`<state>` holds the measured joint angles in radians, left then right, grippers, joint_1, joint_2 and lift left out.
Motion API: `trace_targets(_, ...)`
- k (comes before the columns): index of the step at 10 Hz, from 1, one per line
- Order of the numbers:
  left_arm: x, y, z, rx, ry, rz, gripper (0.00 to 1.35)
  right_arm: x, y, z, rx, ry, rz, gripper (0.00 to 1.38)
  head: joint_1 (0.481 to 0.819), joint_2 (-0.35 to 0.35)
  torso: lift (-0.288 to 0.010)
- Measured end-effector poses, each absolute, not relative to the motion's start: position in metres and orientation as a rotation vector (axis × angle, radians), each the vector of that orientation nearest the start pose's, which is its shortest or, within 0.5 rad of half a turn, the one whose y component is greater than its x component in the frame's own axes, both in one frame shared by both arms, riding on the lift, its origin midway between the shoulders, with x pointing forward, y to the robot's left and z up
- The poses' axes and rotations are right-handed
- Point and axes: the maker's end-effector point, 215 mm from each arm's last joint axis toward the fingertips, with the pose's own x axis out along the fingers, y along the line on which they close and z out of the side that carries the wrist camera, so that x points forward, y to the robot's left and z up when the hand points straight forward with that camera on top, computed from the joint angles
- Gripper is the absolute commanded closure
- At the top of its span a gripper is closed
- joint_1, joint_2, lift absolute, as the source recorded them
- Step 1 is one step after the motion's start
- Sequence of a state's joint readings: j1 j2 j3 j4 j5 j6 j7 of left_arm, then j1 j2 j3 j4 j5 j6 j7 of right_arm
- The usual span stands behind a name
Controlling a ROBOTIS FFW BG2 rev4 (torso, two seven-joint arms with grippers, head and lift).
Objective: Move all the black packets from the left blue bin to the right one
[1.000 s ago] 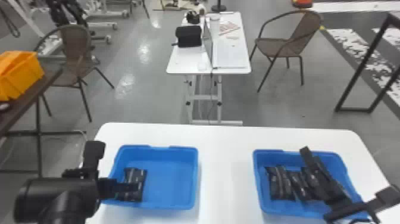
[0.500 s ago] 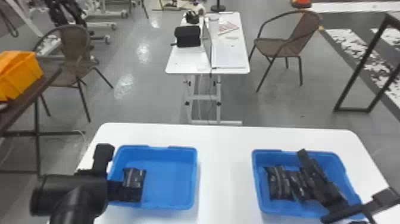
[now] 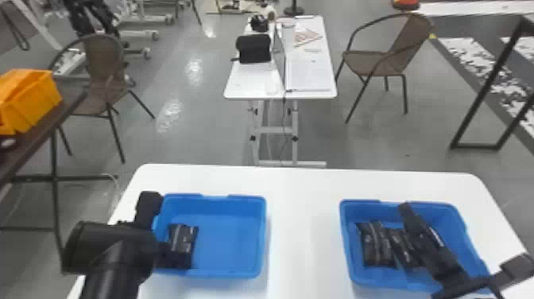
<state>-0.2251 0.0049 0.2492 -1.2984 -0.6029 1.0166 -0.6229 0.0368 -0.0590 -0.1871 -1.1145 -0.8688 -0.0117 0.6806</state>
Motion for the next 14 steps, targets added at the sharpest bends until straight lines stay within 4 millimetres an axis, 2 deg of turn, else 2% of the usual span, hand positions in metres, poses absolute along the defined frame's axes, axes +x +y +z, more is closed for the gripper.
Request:
trace_targets(1,0.467,0.346,-0.603,0.047,1.168,-0.053,0.43,0.515,-0.269,-0.484,0.898,0.062,0.238,0.33,0.695,0.087,0.0)
trace_targets(2,0.467,0.352,-0.606,0.06,1.176,-0.046,0.61,0.514,-0.268,-0.485,0.903,0.063,0.242,0.33,0.695,0.092,0.0)
trace_targets(3,0.468,0.358,-0.608,0.076,1.174,-0.04,0.63,0.514,-0.266,-0.485,0.907,0.064,0.247,0.33,0.695,0.103,0.0)
trace_targets(4,0.468,0.362,-0.609,0.083,1.171,-0.034,0.48,0.514,-0.265,-0.484,0.909,0.063,0.252,0.33,0.695,0.109,0.0)
trace_targets(5,0.468,0.364,-0.61,0.082,1.17,-0.032,0.38,0.514,-0.264,-0.483,0.91,0.062,0.257,0.33,0.695,0.111,0.0)
trace_targets(7,0.471,0.363,-0.608,0.088,1.167,-0.035,0.35,0.513,-0.263,-0.483,0.912,0.063,0.262,0.33,0.695,0.112,0.0)
trace_targets(10,0.502,0.366,-0.585,0.172,1.117,-0.085,0.35,0.513,-0.261,-0.484,0.917,0.066,0.265,0.33,0.695,0.115,0.0)
trace_targets(13,0.521,0.352,-0.582,0.244,1.086,-0.23,0.34,0.513,-0.259,-0.485,0.922,0.07,0.27,0.33,0.695,0.1,0.0)
trace_targets(14,0.53,0.344,-0.574,0.287,1.069,-0.28,0.25,0.512,-0.258,-0.485,0.924,0.071,0.271,0.33,0.695,0.096,0.0)
